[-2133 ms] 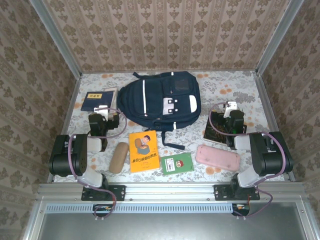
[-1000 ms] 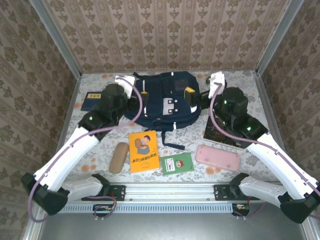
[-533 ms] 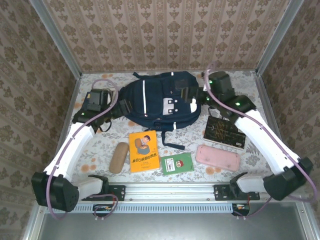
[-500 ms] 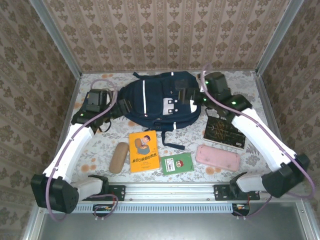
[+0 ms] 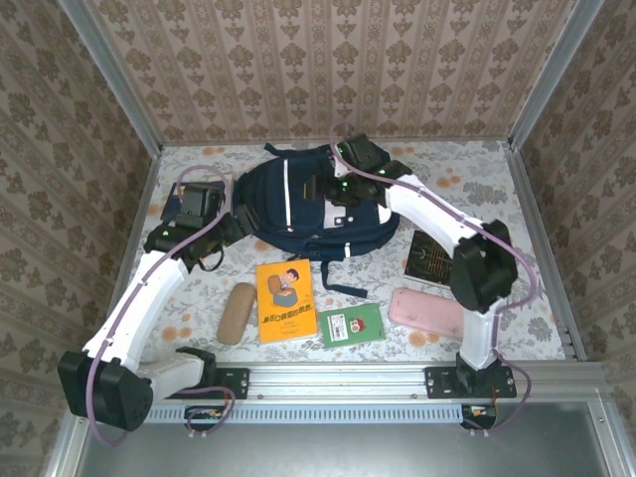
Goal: Pack the student bag
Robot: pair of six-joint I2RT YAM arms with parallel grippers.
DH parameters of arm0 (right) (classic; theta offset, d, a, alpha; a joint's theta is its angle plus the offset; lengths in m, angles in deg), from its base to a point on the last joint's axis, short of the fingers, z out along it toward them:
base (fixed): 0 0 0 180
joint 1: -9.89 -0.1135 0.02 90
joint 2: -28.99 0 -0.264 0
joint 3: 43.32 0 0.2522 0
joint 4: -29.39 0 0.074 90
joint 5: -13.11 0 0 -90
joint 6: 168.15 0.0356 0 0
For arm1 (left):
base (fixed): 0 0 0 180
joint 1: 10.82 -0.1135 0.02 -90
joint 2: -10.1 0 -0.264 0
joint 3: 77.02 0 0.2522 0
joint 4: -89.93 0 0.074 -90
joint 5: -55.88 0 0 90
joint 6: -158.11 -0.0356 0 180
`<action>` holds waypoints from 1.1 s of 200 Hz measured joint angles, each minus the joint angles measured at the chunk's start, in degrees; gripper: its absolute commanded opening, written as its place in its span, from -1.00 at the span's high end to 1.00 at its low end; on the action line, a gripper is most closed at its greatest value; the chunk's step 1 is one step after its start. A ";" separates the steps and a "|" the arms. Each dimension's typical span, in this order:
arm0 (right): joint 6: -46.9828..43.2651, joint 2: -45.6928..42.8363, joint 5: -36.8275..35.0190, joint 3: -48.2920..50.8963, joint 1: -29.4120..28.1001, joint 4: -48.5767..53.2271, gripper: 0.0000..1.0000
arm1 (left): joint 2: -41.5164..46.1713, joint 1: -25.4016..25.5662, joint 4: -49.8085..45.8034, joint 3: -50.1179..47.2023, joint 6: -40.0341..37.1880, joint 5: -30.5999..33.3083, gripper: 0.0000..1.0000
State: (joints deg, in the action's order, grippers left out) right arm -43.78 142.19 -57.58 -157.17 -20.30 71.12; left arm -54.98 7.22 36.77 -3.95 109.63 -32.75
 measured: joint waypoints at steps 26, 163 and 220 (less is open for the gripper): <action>1.40 9.90 2.29 -9.22 -0.09 -1.20 -0.23 | -1.18 -0.07 -0.09 0.02 0.61 0.20 -0.96; 6.32 38.60 15.74 -37.64 -0.22 -2.36 0.82 | -5.86 -8.13 7.08 -5.70 3.96 -10.21 -0.83; 3.45 38.14 15.96 -37.99 0.22 -0.79 1.00 | -6.34 -8.72 9.05 -5.95 3.98 -12.09 -0.82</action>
State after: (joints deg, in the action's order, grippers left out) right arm -40.33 180.34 -41.62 -195.16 -20.09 70.33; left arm -61.32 -1.50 45.82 -9.89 113.61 -44.84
